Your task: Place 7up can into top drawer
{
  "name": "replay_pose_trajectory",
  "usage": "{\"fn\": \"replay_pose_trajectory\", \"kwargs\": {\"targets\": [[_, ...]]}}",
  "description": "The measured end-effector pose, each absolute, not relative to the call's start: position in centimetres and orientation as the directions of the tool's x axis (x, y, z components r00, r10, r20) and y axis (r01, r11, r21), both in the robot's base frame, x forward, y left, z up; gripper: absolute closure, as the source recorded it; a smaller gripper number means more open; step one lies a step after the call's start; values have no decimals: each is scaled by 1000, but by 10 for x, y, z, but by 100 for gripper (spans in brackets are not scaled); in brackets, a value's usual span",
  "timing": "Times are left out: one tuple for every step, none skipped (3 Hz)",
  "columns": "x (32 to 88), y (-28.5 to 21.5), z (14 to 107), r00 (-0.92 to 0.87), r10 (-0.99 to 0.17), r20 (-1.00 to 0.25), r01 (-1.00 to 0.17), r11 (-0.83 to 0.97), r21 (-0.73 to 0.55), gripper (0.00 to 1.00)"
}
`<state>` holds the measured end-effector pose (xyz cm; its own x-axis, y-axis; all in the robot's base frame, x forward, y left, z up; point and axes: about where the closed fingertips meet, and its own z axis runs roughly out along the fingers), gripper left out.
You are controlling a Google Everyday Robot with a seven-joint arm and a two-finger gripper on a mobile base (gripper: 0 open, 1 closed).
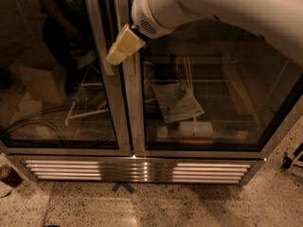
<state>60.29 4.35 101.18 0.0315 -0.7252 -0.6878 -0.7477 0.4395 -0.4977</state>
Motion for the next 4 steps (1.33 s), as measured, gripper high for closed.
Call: {"fn": "replay_pose_trajectory", "kwargs": {"targets": [[608,33,1025,9,-685,-729,-738,487,-467,0],[615,21,1043,-22,-605,-796,-726,557,-404,0],[620,16,1061,-60,-504,-862,-732,610,-305,0],[620,16,1061,-60,-504,-862,-732,610,-305,0]]}}
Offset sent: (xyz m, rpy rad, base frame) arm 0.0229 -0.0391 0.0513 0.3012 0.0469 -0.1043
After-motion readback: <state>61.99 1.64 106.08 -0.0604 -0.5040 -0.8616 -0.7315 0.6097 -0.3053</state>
